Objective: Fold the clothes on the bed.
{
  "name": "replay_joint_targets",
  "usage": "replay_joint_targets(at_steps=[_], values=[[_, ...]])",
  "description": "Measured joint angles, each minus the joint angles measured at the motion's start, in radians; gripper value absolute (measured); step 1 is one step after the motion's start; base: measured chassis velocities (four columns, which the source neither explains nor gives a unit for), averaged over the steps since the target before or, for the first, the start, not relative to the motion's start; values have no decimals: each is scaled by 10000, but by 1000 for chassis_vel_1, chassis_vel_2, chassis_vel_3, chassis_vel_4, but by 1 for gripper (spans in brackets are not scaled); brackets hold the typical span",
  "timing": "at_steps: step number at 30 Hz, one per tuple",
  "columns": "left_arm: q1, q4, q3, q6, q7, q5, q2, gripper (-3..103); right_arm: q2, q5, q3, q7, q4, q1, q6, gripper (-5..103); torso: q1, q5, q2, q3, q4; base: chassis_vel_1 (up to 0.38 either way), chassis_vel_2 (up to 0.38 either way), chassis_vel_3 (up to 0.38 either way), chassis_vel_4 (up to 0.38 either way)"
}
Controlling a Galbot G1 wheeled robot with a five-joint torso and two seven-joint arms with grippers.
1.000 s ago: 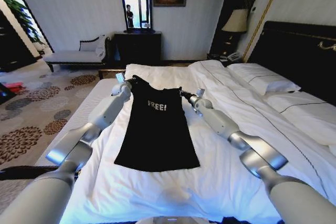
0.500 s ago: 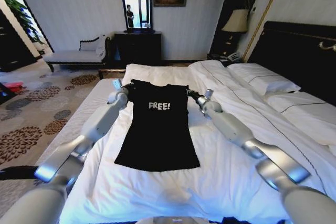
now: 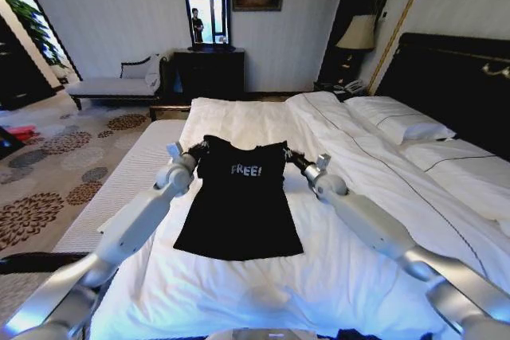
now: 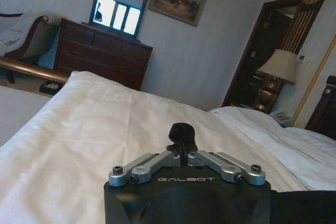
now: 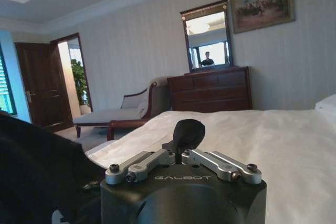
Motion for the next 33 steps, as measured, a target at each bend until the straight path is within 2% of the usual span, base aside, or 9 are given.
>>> replay_joint_targets(at_steps=[3, 5, 6, 7, 12, 17, 25, 28, 33], values=[[530, -792, -176, 0, -249, 0, 250, 1, -223, -120, 188, 24, 451, -376, 75, 0, -2, -2, 1, 0, 3, 0, 0, 0, 0], [588, -907, -197, -2, -293, 0, 289, 1, -282, -129, 238, 39, 552, -457, 78, 0, -2, -2, 1, -1, 1, 0, 0, 0, 0], [713, -1156, -254, -3, -366, -5, 407, 1, -424, -154, 387, 89, 829, -674, 81, 0, -2, -3, 1, -1, -10, 0, 0, 0, 0], [792, -1284, -300, -5, -389, -9, 485, 1, -492, -170, 486, 118, 973, -797, 82, 0, -2, -2, 1, -1, -10, 0, 0, 0, 0], [1507, -1891, -626, -7, -468, 103, 921, 1, -827, -305, 1160, 190, 1694, -1576, 82, 0, 3, -1, 1, 1, 0, 0, 0, 0, 0], [2436, -2425, -930, -39, -564, 420, 1026, 1, -1157, -562, 2033, 192, 2432, -2843, 115, 0, 1, -2, 2, -1, -2, 0, 0, 0, 0], [3648, -3152, -1301, -100, -726, 807, 1096, 1, -1337, -879, 3234, 261, 3452, -4778, 119, 0, 1, 1, 1, 0, -7, 0, 0, 0, 0], [4388, -3483, -1557, -135, -752, 1068, 1193, 1, -1282, -1213, 3826, 212, 3926, -5695, 144, 0, 0, -3, 1, 0, 0, 0, 0, 0, 0], [5109, -3798, -1871, -156, -718, 1356, 1242, 1, -1164, -1611, 4282, 128, 4206, -6532, 221, 0, 0, -2, 2, -1, -3, 0, 0, 0, 0]])
